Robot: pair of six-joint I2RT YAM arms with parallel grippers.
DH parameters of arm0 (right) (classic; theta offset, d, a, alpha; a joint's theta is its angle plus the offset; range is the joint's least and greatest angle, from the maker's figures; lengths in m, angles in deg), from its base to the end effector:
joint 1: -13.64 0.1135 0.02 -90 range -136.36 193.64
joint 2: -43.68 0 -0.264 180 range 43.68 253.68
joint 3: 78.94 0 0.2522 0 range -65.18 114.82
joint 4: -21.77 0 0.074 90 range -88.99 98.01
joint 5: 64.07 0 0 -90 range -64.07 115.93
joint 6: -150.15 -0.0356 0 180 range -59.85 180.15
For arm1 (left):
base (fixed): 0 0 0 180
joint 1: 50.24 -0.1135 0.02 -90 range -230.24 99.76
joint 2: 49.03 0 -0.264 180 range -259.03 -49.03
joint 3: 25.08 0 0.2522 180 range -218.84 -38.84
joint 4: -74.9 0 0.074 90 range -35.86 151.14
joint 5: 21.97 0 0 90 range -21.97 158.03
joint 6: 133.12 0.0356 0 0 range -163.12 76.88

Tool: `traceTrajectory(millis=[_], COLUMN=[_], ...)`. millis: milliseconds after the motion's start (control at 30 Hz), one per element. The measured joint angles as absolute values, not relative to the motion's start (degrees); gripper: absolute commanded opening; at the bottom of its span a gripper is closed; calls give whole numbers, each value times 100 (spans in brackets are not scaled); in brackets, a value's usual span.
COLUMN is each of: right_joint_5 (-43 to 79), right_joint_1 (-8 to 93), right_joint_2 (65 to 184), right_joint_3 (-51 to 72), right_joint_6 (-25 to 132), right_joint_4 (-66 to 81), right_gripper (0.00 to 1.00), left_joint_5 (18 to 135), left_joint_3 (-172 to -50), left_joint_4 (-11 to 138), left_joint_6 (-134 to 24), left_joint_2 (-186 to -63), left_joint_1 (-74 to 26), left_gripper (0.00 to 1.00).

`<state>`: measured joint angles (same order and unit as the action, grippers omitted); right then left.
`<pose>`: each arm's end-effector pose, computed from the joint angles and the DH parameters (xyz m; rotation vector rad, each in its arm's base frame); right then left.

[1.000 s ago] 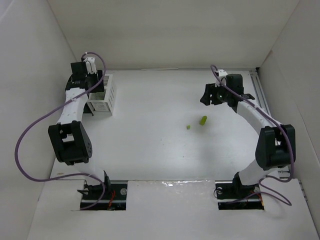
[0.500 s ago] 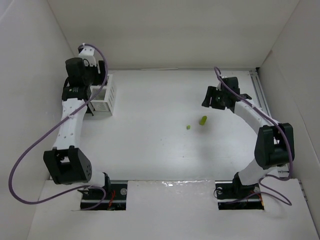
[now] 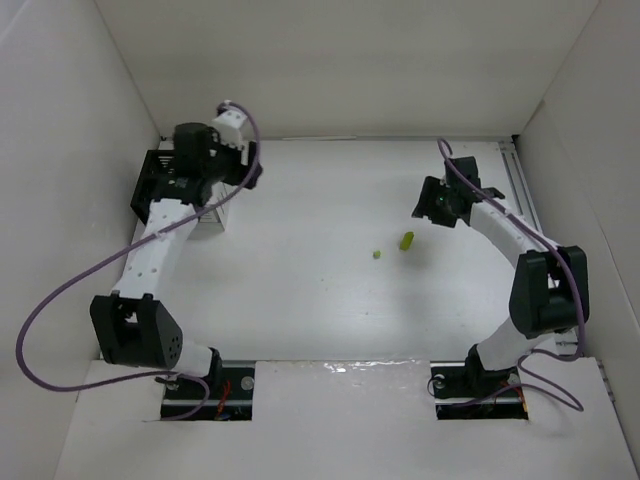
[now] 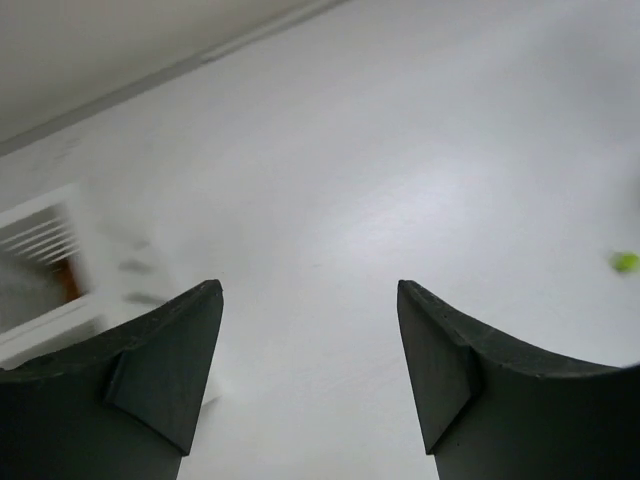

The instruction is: Sort the legos into containers by color

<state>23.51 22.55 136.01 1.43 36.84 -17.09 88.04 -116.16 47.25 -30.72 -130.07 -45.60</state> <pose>0.3423 0.0552 0.2401 0.2923 2.4627 0.2952 0.3276 -0.0388 0.3857 0.5103 1.7944 -0.2340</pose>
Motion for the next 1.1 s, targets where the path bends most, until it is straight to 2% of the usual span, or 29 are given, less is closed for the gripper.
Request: traceTrajectory(millis=[200, 367, 500, 633, 1100], right_joint_5=[2550, 2622, 2638, 2633, 2305], right_joint_1=[1516, 1092, 839, 636, 209], right_joint_2=[13477, 13317, 13227, 13101, 12795], right_joint_3=[143, 147, 152, 149, 147], right_joint_6=[3452, 3395, 3353, 3290, 3161], right_joint_4=[-1641, -1427, -1366, -1357, -1346], right_gripper=[64, 64, 66, 67, 67], left_joint_5=[8844, 8619, 8452, 8363, 7805], left_joint_3=[-11373, -12608, -13871, -14488, -14564], left_joint_4=[5280, 5424, 5448, 5378, 5278], left_joint_6=[-3439, -4112, -4602, -5010, -5408], left_joint_2=[-13577, -15387, -16830, -17586, -17905], left_joint_1=[-2348, -1139, -650, -313, 382], left_gripper=[66, 63, 62, 62, 62])
